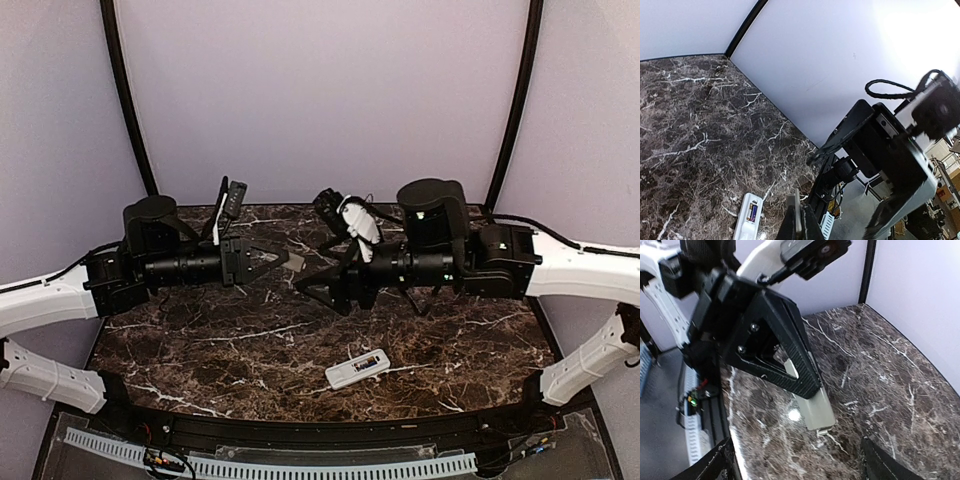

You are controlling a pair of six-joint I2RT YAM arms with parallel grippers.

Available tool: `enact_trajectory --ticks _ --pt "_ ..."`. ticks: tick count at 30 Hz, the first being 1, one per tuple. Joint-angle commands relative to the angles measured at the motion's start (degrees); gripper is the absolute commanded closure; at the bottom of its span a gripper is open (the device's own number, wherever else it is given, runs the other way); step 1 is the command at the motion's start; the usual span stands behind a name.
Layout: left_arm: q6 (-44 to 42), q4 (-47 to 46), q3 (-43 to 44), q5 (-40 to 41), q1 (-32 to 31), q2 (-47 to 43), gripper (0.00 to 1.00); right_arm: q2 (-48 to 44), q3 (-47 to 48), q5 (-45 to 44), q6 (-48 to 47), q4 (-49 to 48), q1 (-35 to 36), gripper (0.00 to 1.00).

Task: Load the batteries into the remote control
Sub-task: Pass from the left arm to the right

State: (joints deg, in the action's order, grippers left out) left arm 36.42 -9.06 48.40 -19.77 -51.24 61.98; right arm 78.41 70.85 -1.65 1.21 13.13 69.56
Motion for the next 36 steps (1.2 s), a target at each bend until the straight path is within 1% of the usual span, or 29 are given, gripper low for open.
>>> enact_trajectory --ticks 1,2,5,7,10,12,14,17,23,29,36 --pt "-3.3 -7.2 1.1 0.2 -0.7 -1.1 1.0 -4.5 -6.1 16.5 21.4 -16.1 -5.5 0.21" --pt "-3.0 -8.1 1.1 -0.1 -0.8 -0.9 1.0 -5.3 -8.6 18.5 24.8 -20.5 -6.7 0.23" --pt "-1.9 -11.8 1.1 -1.2 -1.3 -0.7 1.0 -7.0 -14.9 20.3 34.9 -32.1 -9.5 0.31" --pt "-1.6 -13.2 1.1 -1.1 -1.8 -0.7 1.0 -6.9 -16.1 20.9 37.9 -36.2 -9.9 0.34" --pt "-1.5 -14.8 1.2 -0.8 -2.9 -0.1 1.0 -4.9 -14.1 22.8 37.6 -36.2 -9.8 0.38" --pt "-1.1 -15.9 1.5 -1.0 -3.5 0.7 1.0 -3.3 -13.2 25.3 37.5 -38.1 -9.8 0.4" --pt "-0.8 -16.3 1.8 -0.9 -3.7 1.3 1.0 -1.9 -12.4 27.6 37.4 -40.3 -9.6 0.5" --pt "-0.3 -17.7 1.3 -0.3 -3.8 0.9 1.0 -1.1 -11.7 28.0 36.6 -40.2 -9.1 0.62" --pt "-0.6 -17.3 1.8 -0.9 -3.8 0.6 1.0 -0.3 -11.7 28.8 37.0 -41.5 -9.0 0.77" --pt "-0.6 -17.4 1.6 -1.0 -3.8 0.7 1.0 0.1 -11.5 29.9 37.1 -41.7 -8.9 0.85" --pt "-0.6 -17.5 1.7 -1.7 -3.8 1.1 1.0 -0.5 -11.0 29.4 36.6 -40.8 -8.9 0.86"
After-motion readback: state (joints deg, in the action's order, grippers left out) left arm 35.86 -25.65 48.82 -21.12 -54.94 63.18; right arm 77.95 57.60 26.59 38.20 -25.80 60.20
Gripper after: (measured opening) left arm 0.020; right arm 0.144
